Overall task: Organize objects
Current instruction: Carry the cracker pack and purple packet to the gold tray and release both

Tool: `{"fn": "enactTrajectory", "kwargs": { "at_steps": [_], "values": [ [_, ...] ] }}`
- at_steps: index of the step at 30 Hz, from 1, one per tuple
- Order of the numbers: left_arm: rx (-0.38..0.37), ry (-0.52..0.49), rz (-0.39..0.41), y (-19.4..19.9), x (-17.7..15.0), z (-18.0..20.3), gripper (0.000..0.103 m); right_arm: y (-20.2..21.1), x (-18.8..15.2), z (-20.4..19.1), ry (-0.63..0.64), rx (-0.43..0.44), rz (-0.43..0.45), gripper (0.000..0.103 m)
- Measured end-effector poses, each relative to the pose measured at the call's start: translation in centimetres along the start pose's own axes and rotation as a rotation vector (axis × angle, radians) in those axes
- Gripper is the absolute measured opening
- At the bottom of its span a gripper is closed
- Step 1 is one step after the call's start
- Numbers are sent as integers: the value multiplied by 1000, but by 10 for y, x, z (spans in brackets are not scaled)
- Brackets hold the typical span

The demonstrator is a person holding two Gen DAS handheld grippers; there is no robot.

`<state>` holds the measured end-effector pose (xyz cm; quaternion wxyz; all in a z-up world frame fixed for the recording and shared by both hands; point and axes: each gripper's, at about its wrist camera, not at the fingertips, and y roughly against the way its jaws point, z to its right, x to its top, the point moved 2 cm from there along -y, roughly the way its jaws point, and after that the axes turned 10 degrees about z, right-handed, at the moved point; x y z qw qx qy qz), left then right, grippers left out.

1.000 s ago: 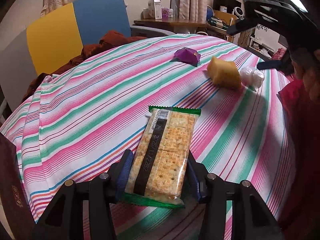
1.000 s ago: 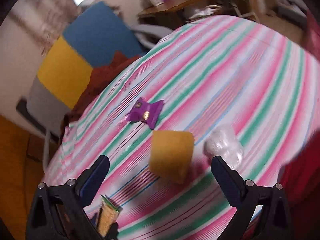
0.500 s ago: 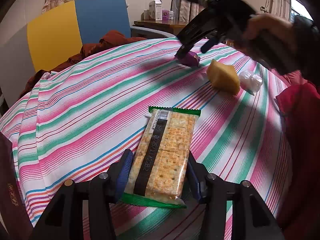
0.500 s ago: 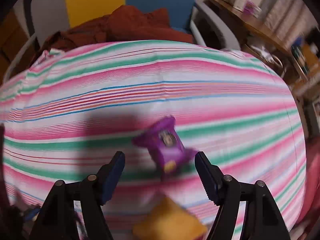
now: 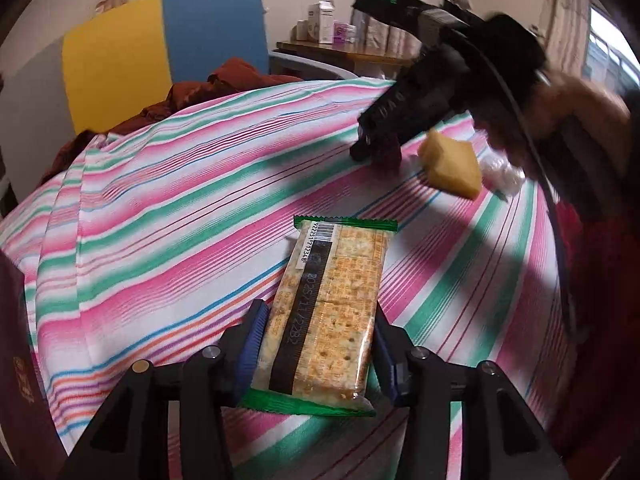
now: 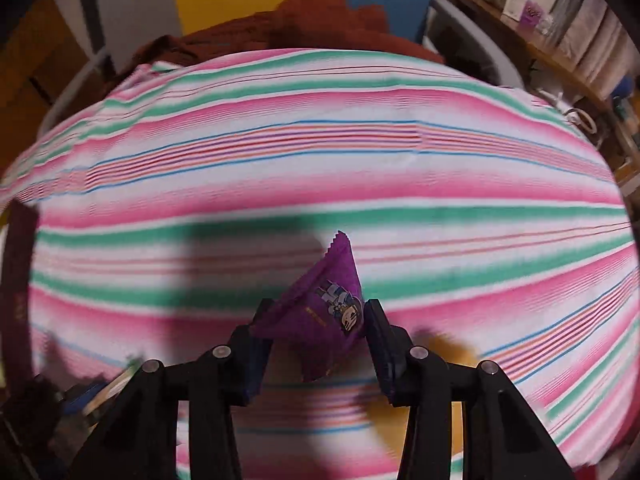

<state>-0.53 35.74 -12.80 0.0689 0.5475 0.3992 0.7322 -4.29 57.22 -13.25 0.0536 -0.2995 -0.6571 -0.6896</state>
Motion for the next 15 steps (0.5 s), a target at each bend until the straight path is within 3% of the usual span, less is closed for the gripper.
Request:
{"fn": "enactTrajectory", "kwargs": {
  "at_steps": [3,6,15],
  "values": [
    [17,15,7,12,4,1,49,9,-9,-15,-13,42,10,45],
    [27,12,81,42,16,4,49,18,-14,-22,-31,76,26,45],
    [156,60,171,109,26,-15,48,40,-31,-58,-58,143,85,45]
  ]
}}
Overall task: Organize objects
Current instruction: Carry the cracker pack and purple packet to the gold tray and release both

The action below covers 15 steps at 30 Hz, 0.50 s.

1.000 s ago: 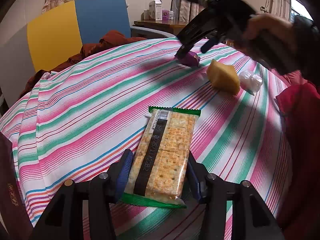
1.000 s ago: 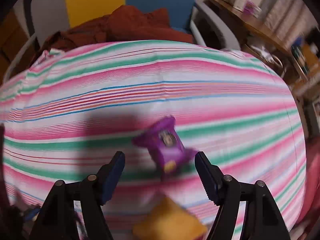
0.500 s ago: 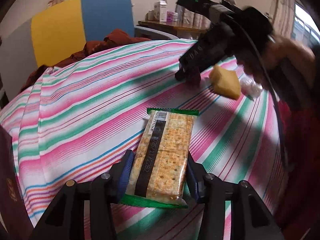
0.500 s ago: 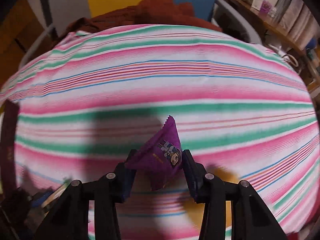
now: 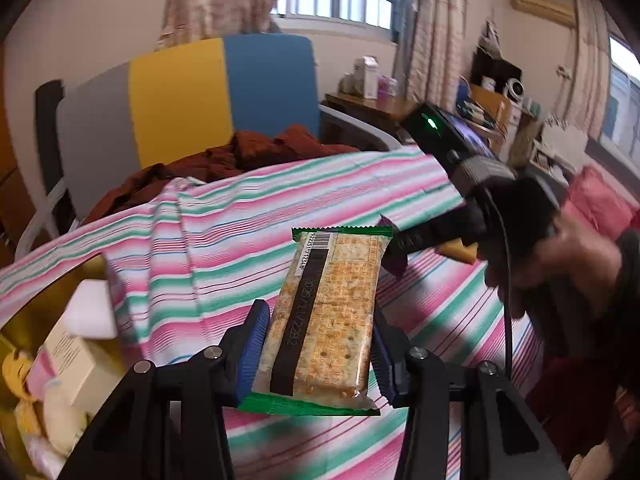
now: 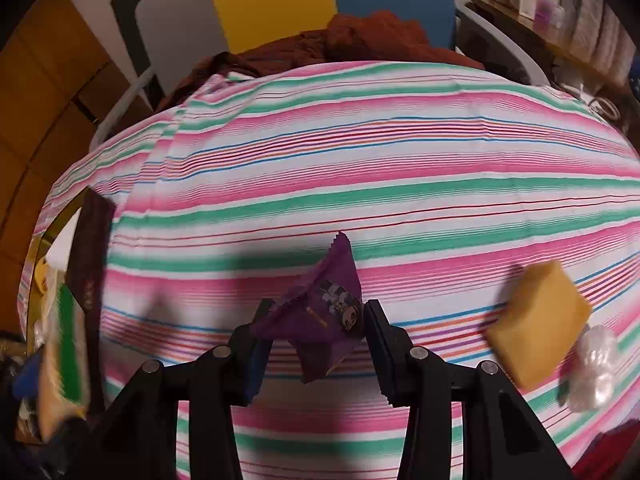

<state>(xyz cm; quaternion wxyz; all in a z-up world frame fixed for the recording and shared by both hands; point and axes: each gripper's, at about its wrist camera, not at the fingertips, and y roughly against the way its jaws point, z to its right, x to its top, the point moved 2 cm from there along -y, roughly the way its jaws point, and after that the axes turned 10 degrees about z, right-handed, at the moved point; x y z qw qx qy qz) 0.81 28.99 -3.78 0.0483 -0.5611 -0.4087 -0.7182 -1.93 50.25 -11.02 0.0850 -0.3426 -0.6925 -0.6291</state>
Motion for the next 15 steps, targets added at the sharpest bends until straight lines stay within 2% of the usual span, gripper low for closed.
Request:
{"fn": "enactTrajectory", "kwargs": {
  "at_steps": [9,15],
  "values": [
    [110,67,68,44,8,-40,48,19,-11,-38,-20,81,65,45],
    [179,97,80,64,4,-65,48,25,-20,-70,-19,156,80,45]
  ]
}}
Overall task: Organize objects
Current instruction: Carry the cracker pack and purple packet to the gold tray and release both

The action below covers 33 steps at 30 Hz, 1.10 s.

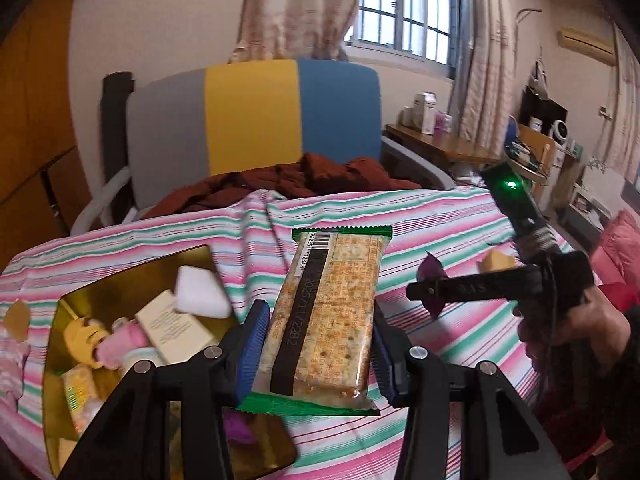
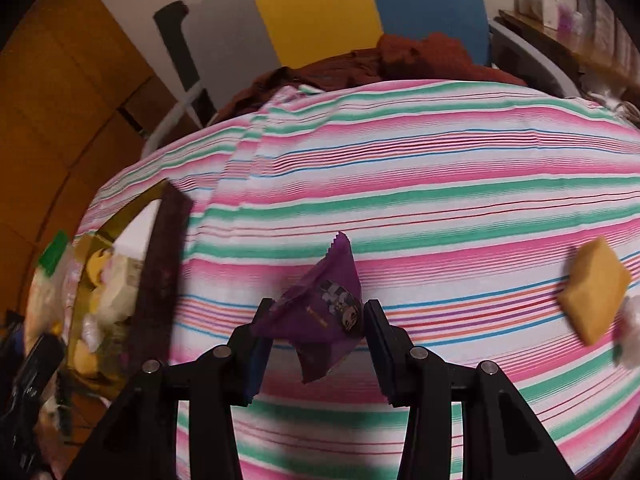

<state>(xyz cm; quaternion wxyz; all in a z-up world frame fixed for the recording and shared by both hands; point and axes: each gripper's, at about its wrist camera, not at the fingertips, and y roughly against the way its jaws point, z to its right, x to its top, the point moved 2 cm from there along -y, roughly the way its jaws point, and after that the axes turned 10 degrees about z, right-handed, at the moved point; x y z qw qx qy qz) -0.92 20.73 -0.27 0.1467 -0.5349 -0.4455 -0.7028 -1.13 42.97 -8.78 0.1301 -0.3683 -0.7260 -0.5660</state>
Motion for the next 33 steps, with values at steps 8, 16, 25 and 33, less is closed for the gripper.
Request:
{"fn": "enactTrajectory", "kwargs": {
  "at_steps": [8,16,25,33],
  "values": [
    [71,65,0,16,-12,-37,48,4,-10,-49,36,88,19,45],
    [139,141,6,31,-25,-77,48,9,-16,-104,114,170,31,45],
    [246,259,20,58,-40,-141,48,11,-28,-159,194,264,18,45],
    [349,338,11,74,-56,-197,48,4,-42,-197,271,348,-37,46]
  ]
}}
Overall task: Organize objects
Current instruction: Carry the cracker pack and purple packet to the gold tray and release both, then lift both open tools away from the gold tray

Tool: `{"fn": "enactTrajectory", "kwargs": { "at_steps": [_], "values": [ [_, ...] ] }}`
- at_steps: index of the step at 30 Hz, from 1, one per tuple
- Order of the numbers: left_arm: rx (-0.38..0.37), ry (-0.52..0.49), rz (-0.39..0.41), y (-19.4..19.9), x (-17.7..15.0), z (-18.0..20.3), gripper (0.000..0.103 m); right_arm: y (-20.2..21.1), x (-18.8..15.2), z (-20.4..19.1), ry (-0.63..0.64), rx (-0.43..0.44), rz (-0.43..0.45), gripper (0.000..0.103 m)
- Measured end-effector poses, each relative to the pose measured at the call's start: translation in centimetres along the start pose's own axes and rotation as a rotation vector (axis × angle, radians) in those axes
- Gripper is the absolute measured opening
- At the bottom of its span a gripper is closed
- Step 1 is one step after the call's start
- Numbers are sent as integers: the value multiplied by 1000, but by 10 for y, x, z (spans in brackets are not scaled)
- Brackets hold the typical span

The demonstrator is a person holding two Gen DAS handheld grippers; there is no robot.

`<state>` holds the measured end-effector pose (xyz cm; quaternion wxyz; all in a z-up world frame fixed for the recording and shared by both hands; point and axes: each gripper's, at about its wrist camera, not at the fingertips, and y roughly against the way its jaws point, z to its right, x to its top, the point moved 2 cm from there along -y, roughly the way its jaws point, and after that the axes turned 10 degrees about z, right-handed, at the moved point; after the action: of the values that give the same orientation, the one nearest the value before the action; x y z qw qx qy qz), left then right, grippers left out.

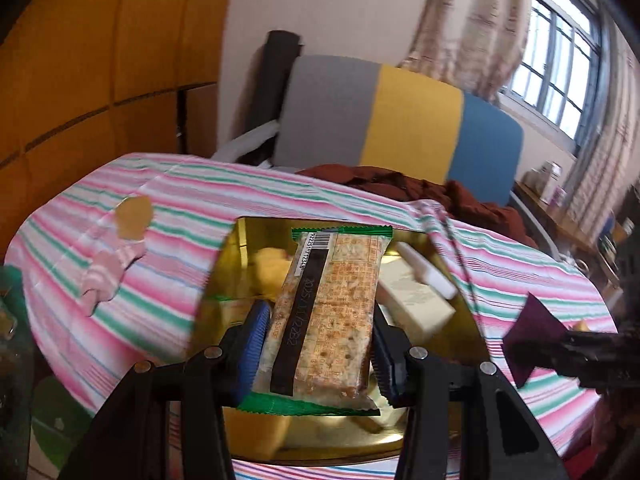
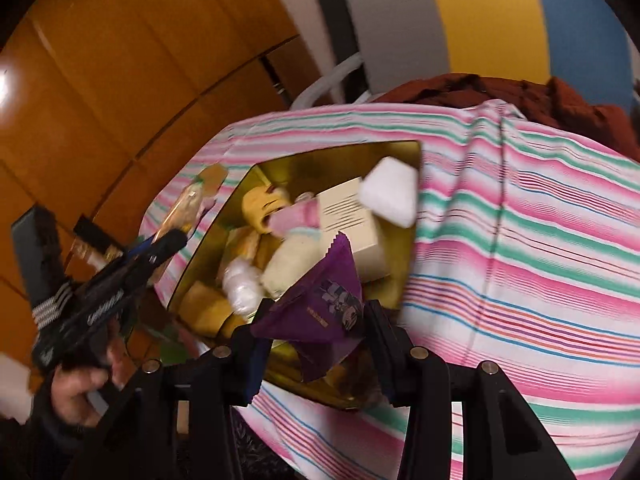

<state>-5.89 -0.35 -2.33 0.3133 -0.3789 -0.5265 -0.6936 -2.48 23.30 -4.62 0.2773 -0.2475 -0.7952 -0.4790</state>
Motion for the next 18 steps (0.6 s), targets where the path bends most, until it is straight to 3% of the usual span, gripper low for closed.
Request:
{"fn": "enactTrajectory", "kwargs": {
  "at_steps": [6,13,16,18],
  "values": [
    [12,67,-28,-13,3,-21,48,-23,-15,-17,26,32,-75,46],
    [2,49,-78,-43,1,-9,49,-39,-27,-22,32,23,-130,47],
    [15,69,-100,-50,-2,-9,56,-41,-29,-19,20,15,-133,55],
    [25,61,-97,-51,-3,-8,60,-41,-29,-18,15,12,-132,55]
  ]
}}
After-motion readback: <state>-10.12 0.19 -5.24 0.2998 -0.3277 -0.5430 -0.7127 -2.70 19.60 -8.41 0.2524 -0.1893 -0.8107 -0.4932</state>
